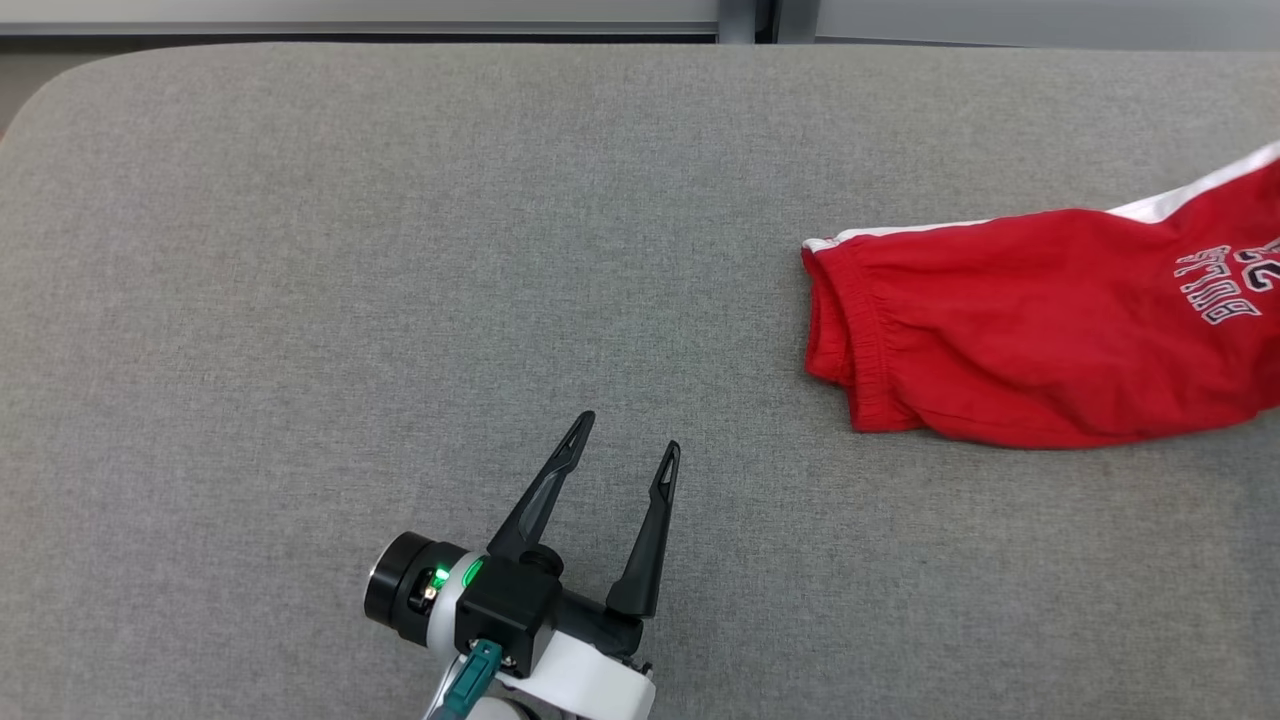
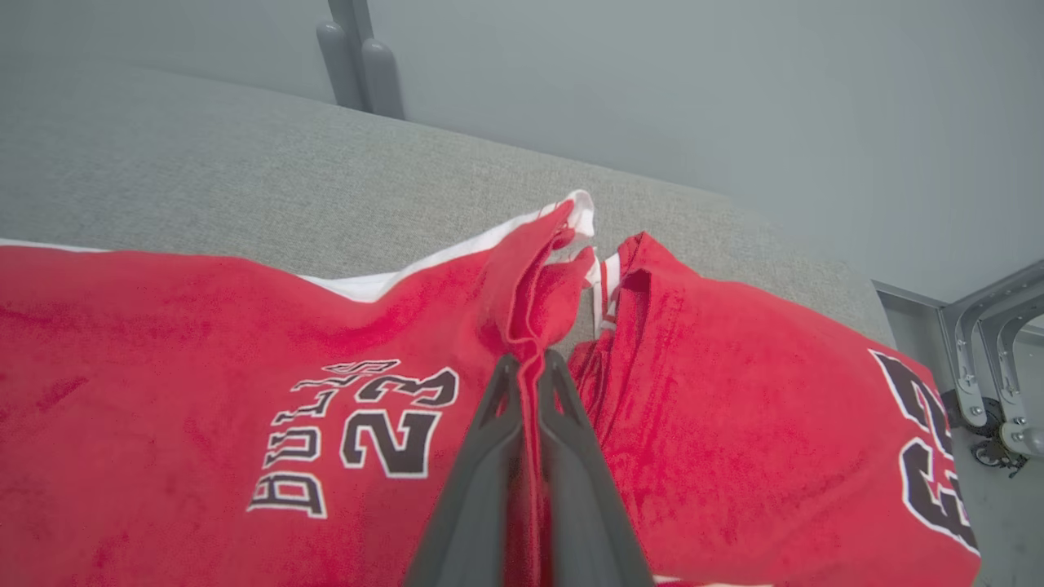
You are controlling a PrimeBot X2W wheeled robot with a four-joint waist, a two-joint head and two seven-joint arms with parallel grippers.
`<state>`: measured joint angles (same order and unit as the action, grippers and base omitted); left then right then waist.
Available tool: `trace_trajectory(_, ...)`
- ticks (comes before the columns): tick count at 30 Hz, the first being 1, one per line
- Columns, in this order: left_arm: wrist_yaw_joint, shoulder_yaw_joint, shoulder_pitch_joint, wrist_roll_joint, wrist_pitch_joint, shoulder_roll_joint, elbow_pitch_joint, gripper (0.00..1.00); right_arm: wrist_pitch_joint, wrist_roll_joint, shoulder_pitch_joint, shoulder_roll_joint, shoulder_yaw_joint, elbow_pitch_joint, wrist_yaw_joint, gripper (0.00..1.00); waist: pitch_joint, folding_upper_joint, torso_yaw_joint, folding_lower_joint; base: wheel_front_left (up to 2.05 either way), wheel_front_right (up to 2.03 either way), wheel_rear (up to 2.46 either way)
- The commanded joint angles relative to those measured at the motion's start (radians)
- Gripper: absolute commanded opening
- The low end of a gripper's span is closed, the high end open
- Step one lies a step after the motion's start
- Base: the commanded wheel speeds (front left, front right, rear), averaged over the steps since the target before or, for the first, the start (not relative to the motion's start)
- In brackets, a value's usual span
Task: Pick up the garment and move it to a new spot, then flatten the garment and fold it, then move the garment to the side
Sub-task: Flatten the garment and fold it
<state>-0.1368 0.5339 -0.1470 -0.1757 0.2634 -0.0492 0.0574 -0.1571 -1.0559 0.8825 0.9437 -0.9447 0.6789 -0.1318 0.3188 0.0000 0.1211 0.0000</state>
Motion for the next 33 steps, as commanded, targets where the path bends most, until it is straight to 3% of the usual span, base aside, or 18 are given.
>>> trace_trajectory(1,0.002,-0.004,0.002,-0.002,0.001,-0.004,0.004,1.00,0.003,0.027,0.024,-0.015,-0.006,-0.018,0.002,0.00,-0.008,0.0000,-0.006,0.0000,0.00,0.00,0.00)
trace_trajectory(10,0.005,0.004,0.018,-0.019,0.001,-0.004,0.018,1.00,-0.054,0.159,0.079,-0.135,-0.016,-0.133,0.002,0.00,-0.054,0.0000,0.003,0.0000,0.00,0.00,0.00)
trace_trajectory(33,-0.003,0.044,0.014,-0.055,0.001,-0.003,0.033,1.00,-0.225,0.339,-0.089,-0.410,0.084,-0.295,0.002,0.00,-0.056,0.0000,0.072,0.0000,0.00,0.00,0.00)
